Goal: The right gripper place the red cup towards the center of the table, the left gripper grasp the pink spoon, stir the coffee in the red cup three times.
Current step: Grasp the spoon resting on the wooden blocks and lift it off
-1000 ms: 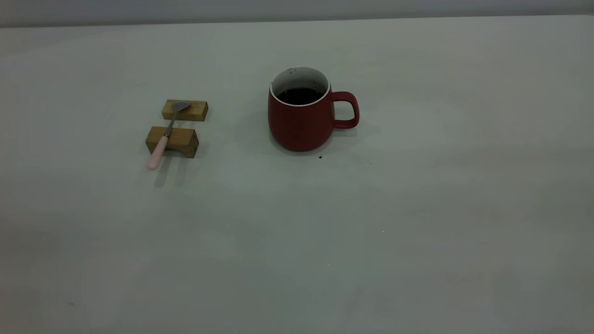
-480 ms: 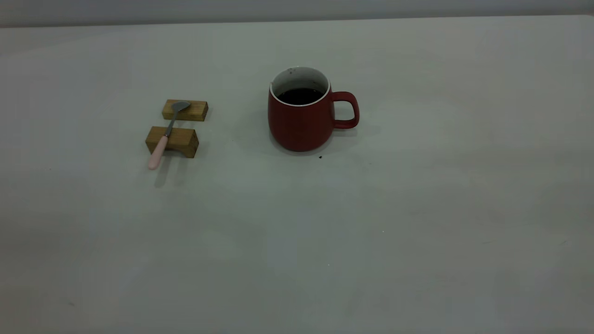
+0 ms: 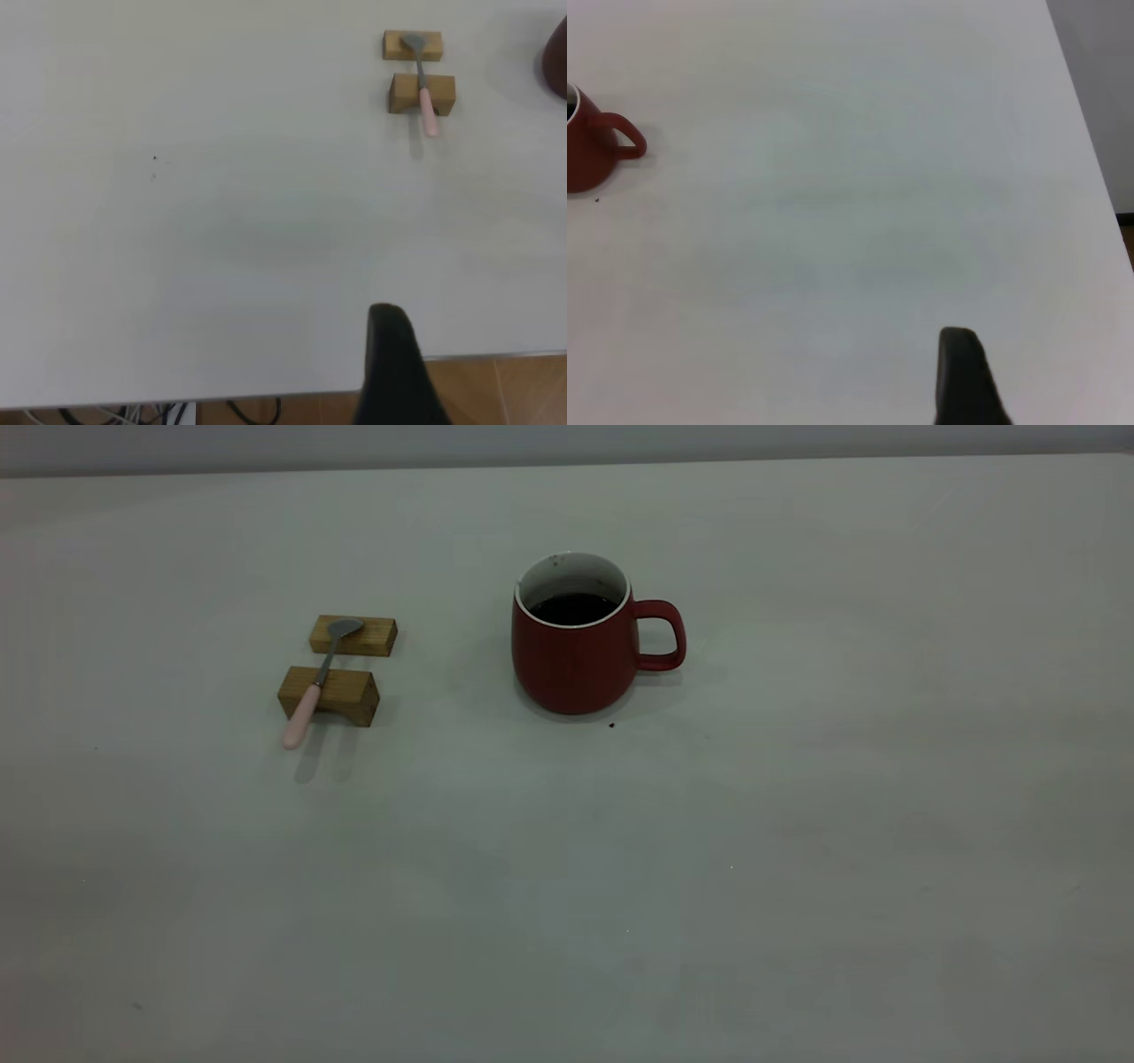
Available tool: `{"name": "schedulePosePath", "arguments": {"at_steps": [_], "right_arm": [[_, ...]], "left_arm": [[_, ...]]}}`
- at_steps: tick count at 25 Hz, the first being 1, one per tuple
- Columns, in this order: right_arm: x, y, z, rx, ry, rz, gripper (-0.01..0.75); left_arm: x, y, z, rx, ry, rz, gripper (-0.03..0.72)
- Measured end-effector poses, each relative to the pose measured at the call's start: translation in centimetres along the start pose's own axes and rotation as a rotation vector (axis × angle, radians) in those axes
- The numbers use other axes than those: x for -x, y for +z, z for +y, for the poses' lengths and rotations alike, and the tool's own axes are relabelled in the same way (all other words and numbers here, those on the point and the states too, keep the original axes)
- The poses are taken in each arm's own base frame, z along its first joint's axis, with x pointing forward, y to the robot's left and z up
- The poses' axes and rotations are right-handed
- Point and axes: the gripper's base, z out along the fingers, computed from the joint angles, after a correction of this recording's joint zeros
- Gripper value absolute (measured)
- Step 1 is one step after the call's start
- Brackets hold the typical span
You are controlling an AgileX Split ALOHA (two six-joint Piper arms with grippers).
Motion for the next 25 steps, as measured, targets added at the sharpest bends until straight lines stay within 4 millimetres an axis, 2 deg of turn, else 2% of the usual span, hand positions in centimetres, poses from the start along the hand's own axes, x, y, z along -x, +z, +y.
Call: {"name": "schedulePosePath", "arguments": {"at_steps": [3, 6, 9, 12, 17, 25], "right_arm": [[0.0, 0.0, 0.0, 0.0, 0.0, 0.0, 0.493], [0.0, 0.0, 0.0, 0.0, 0.0, 0.0, 0.493], [0.0, 0.0, 0.0, 0.0, 0.0, -0.001, 0.493], [0.0, 0.0, 0.0, 0.0, 0.0, -0.001, 0.493], [0.0, 0.0, 0.0, 0.0, 0.0, -0.001, 0.493], [0.0, 0.0, 0.0, 0.0, 0.0, -0.001, 0.493]], "left_arm": [[0.7, -0.2, 0.0, 0.0, -0.016, -0.016, 0.543], [2.8, 0.2, 0.0, 0.001, -0.052, 0.035, 0.543], [5.4, 1.7, -0.1, 0.006, -0.07, 0.161, 0.543], [8.0, 4.2, -0.2, 0.005, -0.073, 0.296, 0.543], [11.3, 10.8, -0.9, -0.043, -0.12, 0.448, 0.543], [13.4, 22.3, -2.1, -0.077, -0.109, 0.581, 0.543]]}}
